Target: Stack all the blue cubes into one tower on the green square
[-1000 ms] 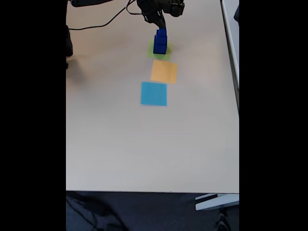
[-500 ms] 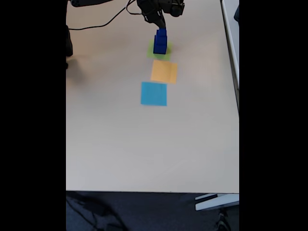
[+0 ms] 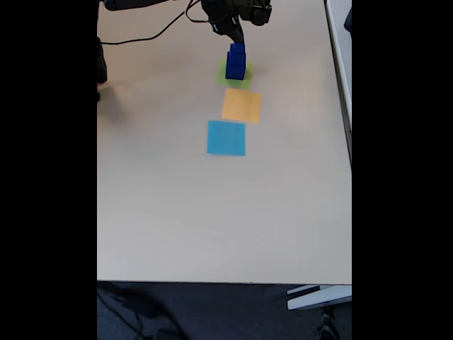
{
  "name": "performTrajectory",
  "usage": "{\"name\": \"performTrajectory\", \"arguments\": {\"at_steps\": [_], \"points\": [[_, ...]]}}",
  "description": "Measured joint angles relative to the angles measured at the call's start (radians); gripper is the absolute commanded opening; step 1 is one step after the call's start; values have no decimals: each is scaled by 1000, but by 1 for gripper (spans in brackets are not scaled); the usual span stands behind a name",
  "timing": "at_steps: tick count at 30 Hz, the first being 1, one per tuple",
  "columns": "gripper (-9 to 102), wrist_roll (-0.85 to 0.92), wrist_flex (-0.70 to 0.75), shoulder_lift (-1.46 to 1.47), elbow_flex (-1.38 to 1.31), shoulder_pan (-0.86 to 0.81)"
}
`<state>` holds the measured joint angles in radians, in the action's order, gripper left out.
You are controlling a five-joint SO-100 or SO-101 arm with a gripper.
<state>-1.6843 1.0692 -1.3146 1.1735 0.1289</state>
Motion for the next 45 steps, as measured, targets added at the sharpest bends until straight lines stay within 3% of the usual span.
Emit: {"name": "performTrajectory", "arguments": {"at_steps": [45], "points": [[0,-14,-41,2,31,0]]}}
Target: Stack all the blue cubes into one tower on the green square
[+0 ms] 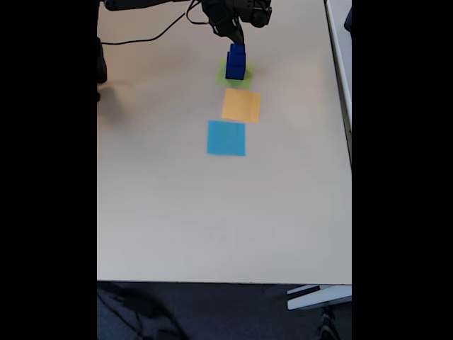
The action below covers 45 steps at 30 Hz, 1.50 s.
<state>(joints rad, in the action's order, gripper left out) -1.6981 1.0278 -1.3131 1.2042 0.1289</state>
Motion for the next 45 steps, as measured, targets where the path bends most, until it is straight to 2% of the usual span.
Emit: {"name": "performTrajectory", "arguments": {"at_steps": [25,45], "points": [[0,9,-6,0,12,0],[10,69,-6,0,12,2]]}}
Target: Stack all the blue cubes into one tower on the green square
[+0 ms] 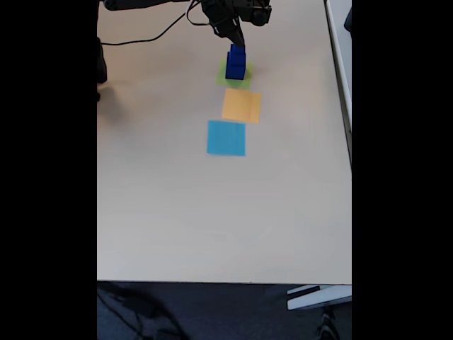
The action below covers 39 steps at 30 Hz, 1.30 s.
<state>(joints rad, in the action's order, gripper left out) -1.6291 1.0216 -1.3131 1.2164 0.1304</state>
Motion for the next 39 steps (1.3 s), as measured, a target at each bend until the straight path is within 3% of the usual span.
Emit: {"name": "performTrajectory", "arguments": {"at_steps": [29,39], "points": [[10,37,48,0,-123,8],[0,175,48,9,-206,-29]]}}
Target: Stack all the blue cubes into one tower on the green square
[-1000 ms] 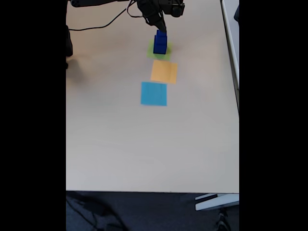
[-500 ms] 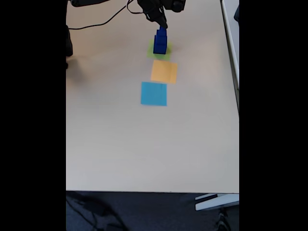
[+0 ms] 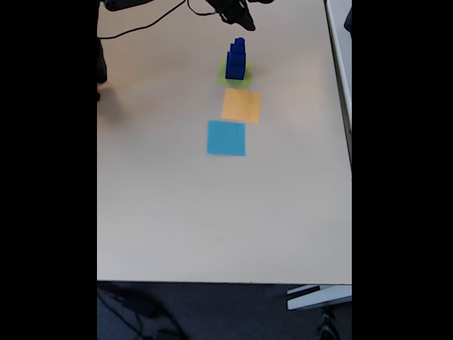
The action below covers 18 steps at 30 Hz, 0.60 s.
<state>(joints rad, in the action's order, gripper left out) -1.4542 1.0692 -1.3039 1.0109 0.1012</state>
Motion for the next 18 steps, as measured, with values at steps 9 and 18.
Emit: {"name": "performTrajectory", "arguments": {"at_steps": [9,18], "points": [[0,453,-124,-67,80,-141],[0,753,-63,-210,265,-311]]}}
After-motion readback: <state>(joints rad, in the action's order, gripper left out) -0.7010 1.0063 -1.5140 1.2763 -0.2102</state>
